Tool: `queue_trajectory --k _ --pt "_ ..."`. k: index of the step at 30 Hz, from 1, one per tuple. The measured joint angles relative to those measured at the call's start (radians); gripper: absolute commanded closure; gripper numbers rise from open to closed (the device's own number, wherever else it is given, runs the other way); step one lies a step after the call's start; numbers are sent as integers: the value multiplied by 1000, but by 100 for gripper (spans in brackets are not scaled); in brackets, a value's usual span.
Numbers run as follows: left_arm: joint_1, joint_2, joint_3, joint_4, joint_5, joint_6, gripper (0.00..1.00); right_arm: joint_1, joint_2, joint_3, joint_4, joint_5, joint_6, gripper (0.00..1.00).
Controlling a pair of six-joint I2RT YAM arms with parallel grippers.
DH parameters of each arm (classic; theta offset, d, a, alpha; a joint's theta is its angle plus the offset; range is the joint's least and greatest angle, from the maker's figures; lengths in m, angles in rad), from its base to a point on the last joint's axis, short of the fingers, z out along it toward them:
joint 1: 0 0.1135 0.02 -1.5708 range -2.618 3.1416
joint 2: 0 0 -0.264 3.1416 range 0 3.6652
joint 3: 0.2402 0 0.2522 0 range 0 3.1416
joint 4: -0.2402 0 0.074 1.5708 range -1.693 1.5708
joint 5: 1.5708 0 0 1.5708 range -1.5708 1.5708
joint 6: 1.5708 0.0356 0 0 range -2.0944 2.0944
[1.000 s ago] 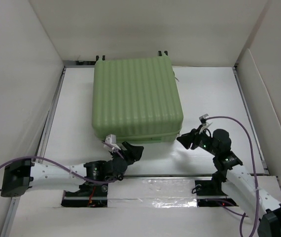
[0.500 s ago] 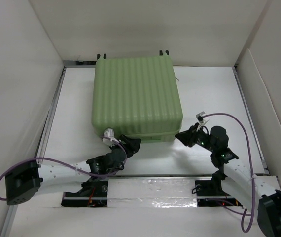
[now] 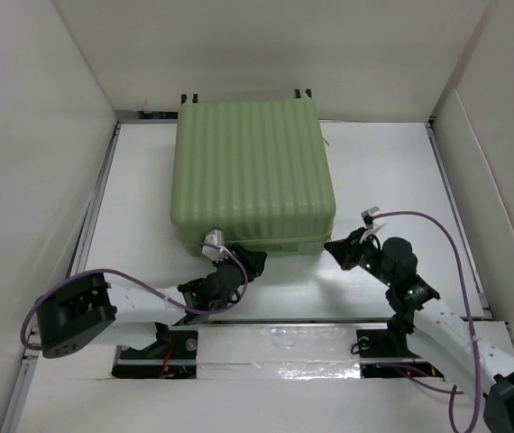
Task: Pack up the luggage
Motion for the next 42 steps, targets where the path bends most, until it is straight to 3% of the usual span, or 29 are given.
queue_trajectory --k 6,14,21,24,25,28,31,34,38,42 --pt "23 122 53 73 84 69 62 201 -51 28 -119 267 18 100" --pt "42 207 79 142 158 109 63 518 33 106 -206 648 108 100" --pt "48 282 123 194 224 122 63 620 159 142 -162 777 178 100" --pt "55 294 128 210 231 126 58 637 298 177 -60 794 216 100" --pt "60 294 128 212 235 130 50 638 330 185 -31 800 223 100" --pt "76 275 118 209 257 151 40 632 358 202 -11 799 229 100" --pt "82 134 64 168 250 158 39 607 360 228 -47 771 217 100" --pt "72 -129 9 75 169 161 45 570 360 238 -64 729 207 100" --pt "83 -484 14 -123 33 180 53 531 356 238 -65 673 201 100" --pt "165 -648 94 -293 -97 227 59 511 339 238 -77 637 188 100"
